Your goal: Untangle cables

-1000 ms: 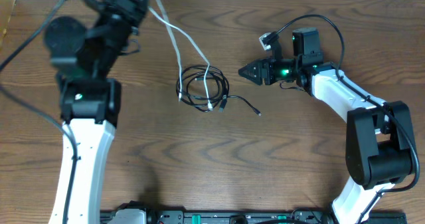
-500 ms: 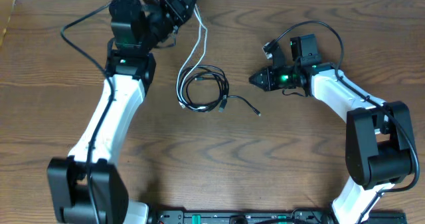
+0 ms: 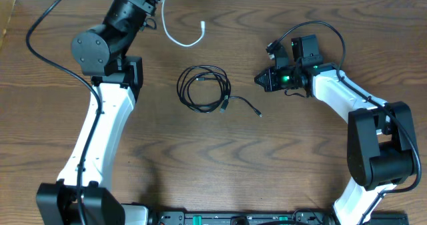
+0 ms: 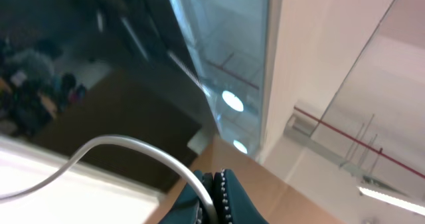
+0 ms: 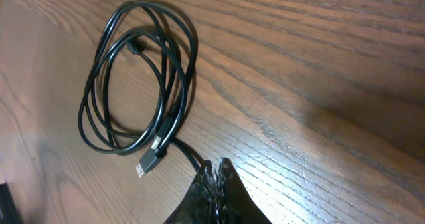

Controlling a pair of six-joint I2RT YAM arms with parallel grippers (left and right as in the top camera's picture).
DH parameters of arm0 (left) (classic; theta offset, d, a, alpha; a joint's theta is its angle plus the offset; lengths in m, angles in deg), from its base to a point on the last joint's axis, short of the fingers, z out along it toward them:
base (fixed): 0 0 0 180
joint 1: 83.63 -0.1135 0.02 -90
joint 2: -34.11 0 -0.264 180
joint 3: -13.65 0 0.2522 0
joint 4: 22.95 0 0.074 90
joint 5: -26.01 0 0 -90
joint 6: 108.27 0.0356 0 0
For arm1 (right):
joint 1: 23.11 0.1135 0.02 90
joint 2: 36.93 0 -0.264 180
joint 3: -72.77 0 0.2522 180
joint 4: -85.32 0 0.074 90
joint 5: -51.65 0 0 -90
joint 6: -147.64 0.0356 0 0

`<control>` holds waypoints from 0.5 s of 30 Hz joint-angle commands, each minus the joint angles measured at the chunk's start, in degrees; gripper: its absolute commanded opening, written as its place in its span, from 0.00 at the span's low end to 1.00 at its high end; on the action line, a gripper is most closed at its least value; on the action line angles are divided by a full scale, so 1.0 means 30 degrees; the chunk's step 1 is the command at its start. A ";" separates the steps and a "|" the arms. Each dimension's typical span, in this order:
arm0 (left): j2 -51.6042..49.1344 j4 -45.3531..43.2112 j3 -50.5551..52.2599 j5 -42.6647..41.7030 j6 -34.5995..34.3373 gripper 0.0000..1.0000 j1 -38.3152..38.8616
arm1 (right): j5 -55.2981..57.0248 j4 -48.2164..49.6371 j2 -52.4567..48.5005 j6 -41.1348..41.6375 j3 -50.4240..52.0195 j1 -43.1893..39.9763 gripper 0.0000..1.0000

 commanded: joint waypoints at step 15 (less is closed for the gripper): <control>0.0000 1.3763 -0.0415 -0.0117 0.5668 0.07 0.0525 | -0.5005 -0.1515 0.1938 -0.1202 -0.0007 -0.3650 0.01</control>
